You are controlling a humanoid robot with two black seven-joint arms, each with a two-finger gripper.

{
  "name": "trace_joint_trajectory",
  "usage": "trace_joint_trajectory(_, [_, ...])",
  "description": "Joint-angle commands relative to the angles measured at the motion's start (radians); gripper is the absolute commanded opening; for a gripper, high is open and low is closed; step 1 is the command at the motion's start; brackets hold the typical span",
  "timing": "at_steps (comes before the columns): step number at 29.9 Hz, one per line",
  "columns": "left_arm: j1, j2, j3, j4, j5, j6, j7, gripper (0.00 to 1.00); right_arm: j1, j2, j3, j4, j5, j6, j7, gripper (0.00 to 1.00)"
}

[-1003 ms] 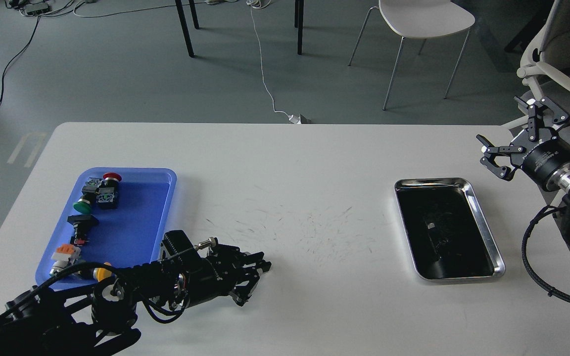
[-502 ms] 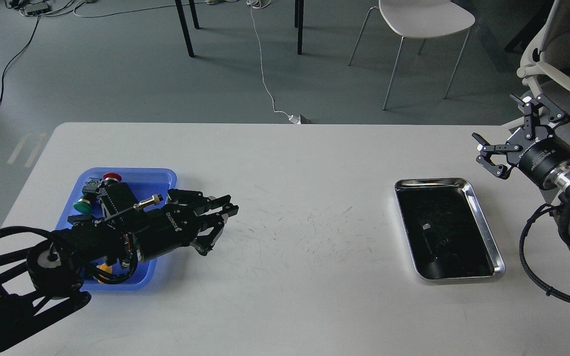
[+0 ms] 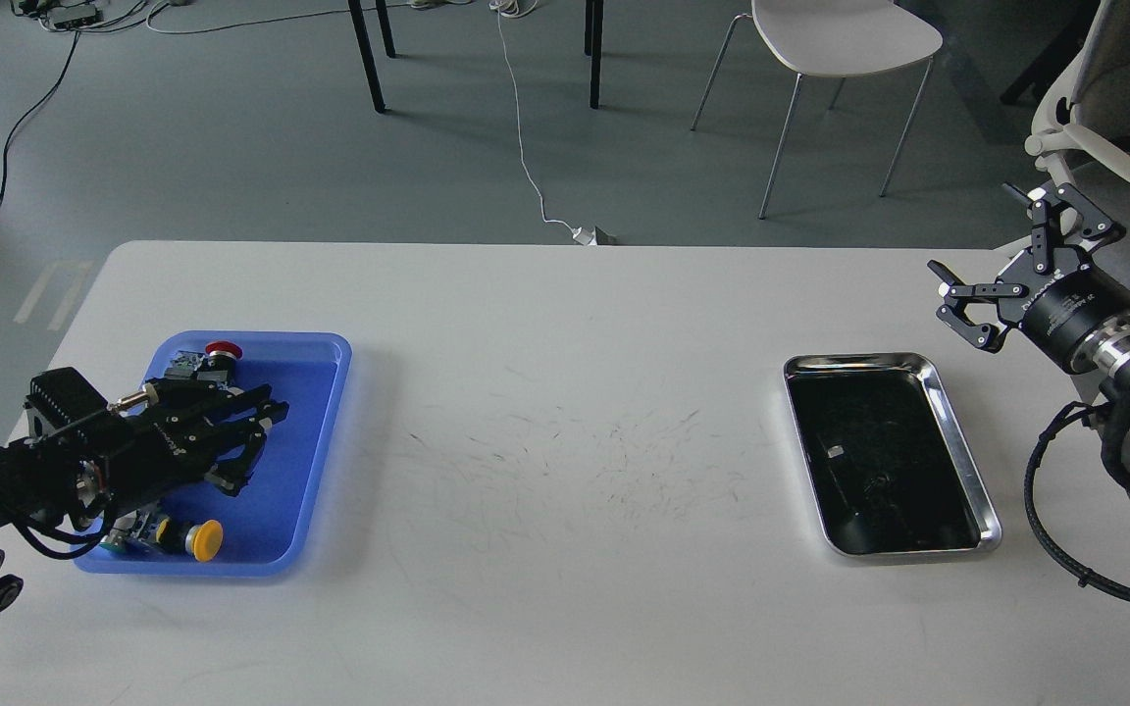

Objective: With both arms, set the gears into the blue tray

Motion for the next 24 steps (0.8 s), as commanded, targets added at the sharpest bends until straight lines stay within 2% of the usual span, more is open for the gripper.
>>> trace_joint_trajectory(1, [0.001, -0.033, 0.018, 0.049, -0.007, 0.023, -0.005, 0.08, 0.0, 0.001, 0.0, -0.001, -0.001, 0.0, 0.0, 0.96])
trace_joint_trajectory(7, [0.002, -0.064, 0.018, 0.082, -0.007, 0.023, -0.005, 0.09, 0.0, 0.0, 0.0, -0.001, -0.001, 0.0, 0.0, 0.96])
trace_joint_trajectory(15, [0.002, -0.081, 0.018, 0.108, -0.027, 0.025, -0.005, 0.17, -0.002, 0.0, 0.0, -0.001, 0.0, 0.001, 0.0, 0.96])
trace_joint_trajectory(24, [0.001, -0.104, 0.018, 0.123, -0.044, 0.033, -0.003, 0.41, -0.002, 0.001, 0.0, -0.001, -0.001, 0.001, 0.0, 0.96])
